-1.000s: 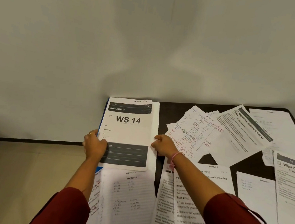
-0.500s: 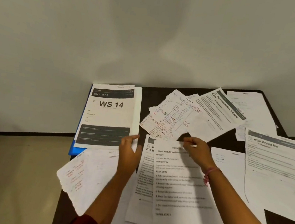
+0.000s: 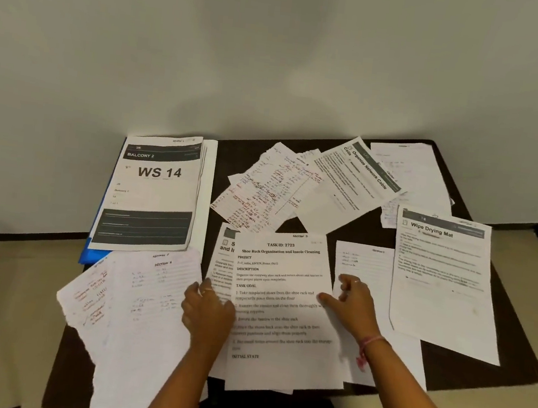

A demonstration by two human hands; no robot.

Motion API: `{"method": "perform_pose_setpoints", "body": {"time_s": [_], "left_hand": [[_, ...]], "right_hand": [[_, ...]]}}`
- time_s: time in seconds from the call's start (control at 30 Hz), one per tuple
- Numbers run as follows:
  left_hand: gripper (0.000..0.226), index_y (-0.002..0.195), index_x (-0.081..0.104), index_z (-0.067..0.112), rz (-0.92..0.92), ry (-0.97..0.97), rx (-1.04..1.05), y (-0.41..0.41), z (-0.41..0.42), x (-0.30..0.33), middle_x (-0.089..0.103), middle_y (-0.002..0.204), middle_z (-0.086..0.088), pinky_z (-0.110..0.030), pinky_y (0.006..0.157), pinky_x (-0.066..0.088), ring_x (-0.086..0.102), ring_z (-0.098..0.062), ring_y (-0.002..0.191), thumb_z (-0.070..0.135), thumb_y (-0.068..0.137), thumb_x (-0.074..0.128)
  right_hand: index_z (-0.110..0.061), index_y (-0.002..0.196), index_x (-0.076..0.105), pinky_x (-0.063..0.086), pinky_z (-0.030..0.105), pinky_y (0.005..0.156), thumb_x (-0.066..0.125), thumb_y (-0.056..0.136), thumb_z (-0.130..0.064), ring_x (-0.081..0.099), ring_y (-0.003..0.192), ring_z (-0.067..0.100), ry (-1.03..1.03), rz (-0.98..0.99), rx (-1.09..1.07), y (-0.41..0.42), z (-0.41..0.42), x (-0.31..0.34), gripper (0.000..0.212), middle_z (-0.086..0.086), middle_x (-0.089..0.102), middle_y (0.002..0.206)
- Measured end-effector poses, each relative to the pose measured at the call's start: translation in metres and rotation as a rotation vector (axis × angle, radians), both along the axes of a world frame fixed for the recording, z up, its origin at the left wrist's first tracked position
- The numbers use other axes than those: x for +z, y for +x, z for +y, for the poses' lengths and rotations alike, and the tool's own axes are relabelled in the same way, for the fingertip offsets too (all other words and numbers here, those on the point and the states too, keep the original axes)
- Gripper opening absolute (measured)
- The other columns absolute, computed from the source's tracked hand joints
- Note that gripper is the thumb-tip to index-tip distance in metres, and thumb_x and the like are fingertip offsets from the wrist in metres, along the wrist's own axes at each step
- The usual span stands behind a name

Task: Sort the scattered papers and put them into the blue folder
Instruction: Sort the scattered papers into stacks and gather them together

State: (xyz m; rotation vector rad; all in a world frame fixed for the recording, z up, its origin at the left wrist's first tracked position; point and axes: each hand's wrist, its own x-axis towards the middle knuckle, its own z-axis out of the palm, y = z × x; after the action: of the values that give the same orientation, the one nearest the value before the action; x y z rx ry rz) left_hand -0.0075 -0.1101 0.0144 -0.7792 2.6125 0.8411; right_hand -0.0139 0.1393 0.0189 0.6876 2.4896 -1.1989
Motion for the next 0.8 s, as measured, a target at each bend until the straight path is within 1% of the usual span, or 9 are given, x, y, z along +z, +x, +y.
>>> {"method": "perform_pose_setpoints", "body": {"time_s": [0.27,0.33,0.4,0.5,0.57,0.6,0.67,0.73,0.8], "left_hand": [[0.035,0.112,0.063,0.024,0.080,0.042,0.020,-0.007,-0.008,0.002,0.056,0.123,-0.007,-0.044,0.092,0.039,0.049,-0.028,0.113,0.004,0.086,0.053],[0.030,0.107,0.066,0.021,0.142,0.106,-0.001,-0.006,-0.009,0.005,0.061,0.120,-0.006,-0.041,0.091,0.044,0.055,-0.027,0.108,0.003,0.091,0.049],[0.027,0.106,0.067,0.015,0.218,0.195,-0.035,-0.004,-0.011,0.011,0.062,0.119,-0.010,-0.038,0.085,0.052,0.061,-0.026,0.099,0.002,0.095,0.047],[0.024,0.104,0.067,0.009,0.307,0.228,-0.082,-0.001,-0.013,0.025,0.059,0.113,-0.006,-0.012,0.071,0.050,0.060,-0.013,0.085,0.000,0.096,0.047],[0.023,0.102,0.067,0.006,0.351,0.269,-0.103,0.000,-0.013,0.036,0.057,0.106,-0.003,-0.003,0.065,0.045,0.056,-0.002,0.083,-0.001,0.096,0.046],[0.023,0.101,0.067,0.007,0.370,0.294,-0.114,-0.001,-0.013,0.041,0.057,0.104,-0.001,-0.001,0.065,0.045,0.055,-0.001,0.084,-0.001,0.096,0.047],[0.024,0.098,0.068,0.012,0.390,0.347,-0.123,-0.003,-0.015,0.050,0.058,0.102,0.005,-0.008,0.065,0.051,0.060,-0.005,0.087,0.000,0.096,0.047],[0.023,0.099,0.068,0.015,0.379,0.403,-0.106,-0.008,-0.017,0.056,0.059,0.103,0.009,-0.019,0.067,0.056,0.063,-0.011,0.089,0.004,0.097,0.048],[0.021,0.100,0.068,0.017,0.343,0.449,-0.080,-0.013,-0.018,0.063,0.063,0.102,0.006,-0.023,0.065,0.056,0.065,-0.014,0.084,0.008,0.098,0.049]], "right_hand": [[-0.006,0.134,0.042,0.043,0.025,0.085,0.080,0.073,-0.018,0.051,0.102,0.021,-0.006,-0.008,0.014,-0.007,-0.015,0.000,0.073,0.014,0.048,0.125],[-0.006,0.132,0.043,0.043,0.025,0.085,0.078,0.075,-0.016,0.052,0.099,0.018,-0.069,-0.015,-0.019,-0.008,-0.016,-0.002,0.068,0.012,0.054,0.119],[-0.007,0.128,0.047,0.048,0.028,0.086,0.074,0.079,-0.014,0.058,0.094,0.019,-0.146,-0.047,-0.054,-0.008,-0.015,-0.003,0.057,0.007,0.062,0.099],[-0.011,0.110,0.061,0.050,0.032,0.086,0.067,0.085,-0.016,0.062,0.090,0.020,-0.191,-0.052,-0.027,-0.008,-0.009,0.000,0.026,-0.001,0.064,0.084],[-0.016,0.089,0.064,0.049,0.030,0.075,0.061,0.088,-0.014,0.061,0.080,0.018,-0.262,-0.016,-0.035,-0.007,-0.001,0.005,0.003,-0.003,0.064,0.078],[-0.019,0.078,0.061,0.047,0.028,0.068,0.059,0.089,-0.013,0.058,0.073,0.016,-0.300,-0.006,-0.060,-0.007,0.006,0.005,0.013,-0.004,0.062,0.074],[-0.016,0.069,0.058,0.045,0.027,0.061,0.056,0.090,-0.010,0.055,0.065,0.017,-0.362,-0.005,-0.126,-0.011,0.026,0.007,0.022,0.000,0.061,0.069],[-0.009,0.090,0.067,0.053,0.033,0.075,0.057,0.089,-0.013,0.064,0.079,0.023,-0.396,-0.014,-0.171,-0.014,0.049,0.005,0.011,0.007,0.070,0.088],[-0.010,0.106,0.068,0.054,0.039,0.087,0.058,0.089,-0.014,0.066,0.093,0.025,-0.425,-0.011,-0.251,-0.017,0.070,0.005,0.020,0.008,0.071,0.102]]}}
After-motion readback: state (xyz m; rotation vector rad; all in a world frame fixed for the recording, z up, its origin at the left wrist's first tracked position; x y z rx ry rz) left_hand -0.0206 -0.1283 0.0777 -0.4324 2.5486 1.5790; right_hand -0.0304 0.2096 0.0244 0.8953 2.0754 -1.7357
